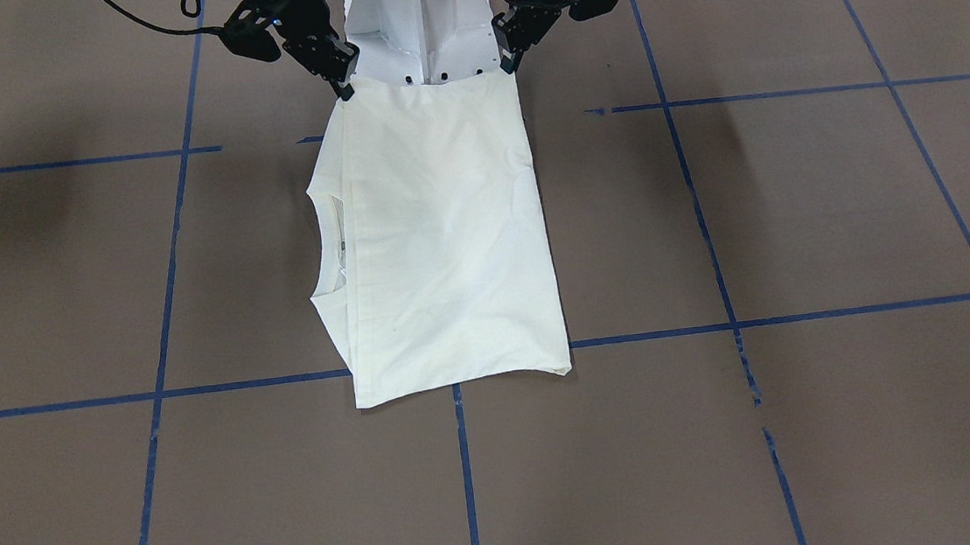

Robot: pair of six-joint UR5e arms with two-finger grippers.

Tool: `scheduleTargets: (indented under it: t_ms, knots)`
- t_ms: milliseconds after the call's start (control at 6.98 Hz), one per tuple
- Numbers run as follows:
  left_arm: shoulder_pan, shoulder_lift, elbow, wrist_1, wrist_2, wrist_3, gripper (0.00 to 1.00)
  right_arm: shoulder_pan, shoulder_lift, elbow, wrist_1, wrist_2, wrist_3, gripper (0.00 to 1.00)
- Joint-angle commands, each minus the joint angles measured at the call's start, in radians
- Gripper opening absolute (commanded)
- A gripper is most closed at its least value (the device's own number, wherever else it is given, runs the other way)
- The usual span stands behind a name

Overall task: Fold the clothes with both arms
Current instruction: 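Grasp the near edge of the shirt with both grippers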

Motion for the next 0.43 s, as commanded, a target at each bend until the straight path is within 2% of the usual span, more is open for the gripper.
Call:
scheduleTargets:
  t_ms: [0, 143, 286]
  knots:
    - [-0.074, -0.051, 0.009, 0.077, -0.001, 0.116, 0.00, 0.070, 0.006, 0.033, -0.003, -0.001, -0.007, 0.00]
    - [-0.162, -0.103, 0.016, 0.116, -0.007, 0.231, 0.00, 0.127, 0.014, 0.009, -0.003, 0.002, -0.020, 0.00]
    - [-0.225, -0.128, 0.016, 0.121, -0.009, 0.276, 0.00, 0.185, 0.084, -0.062, -0.005, 0.009, -0.074, 0.00]
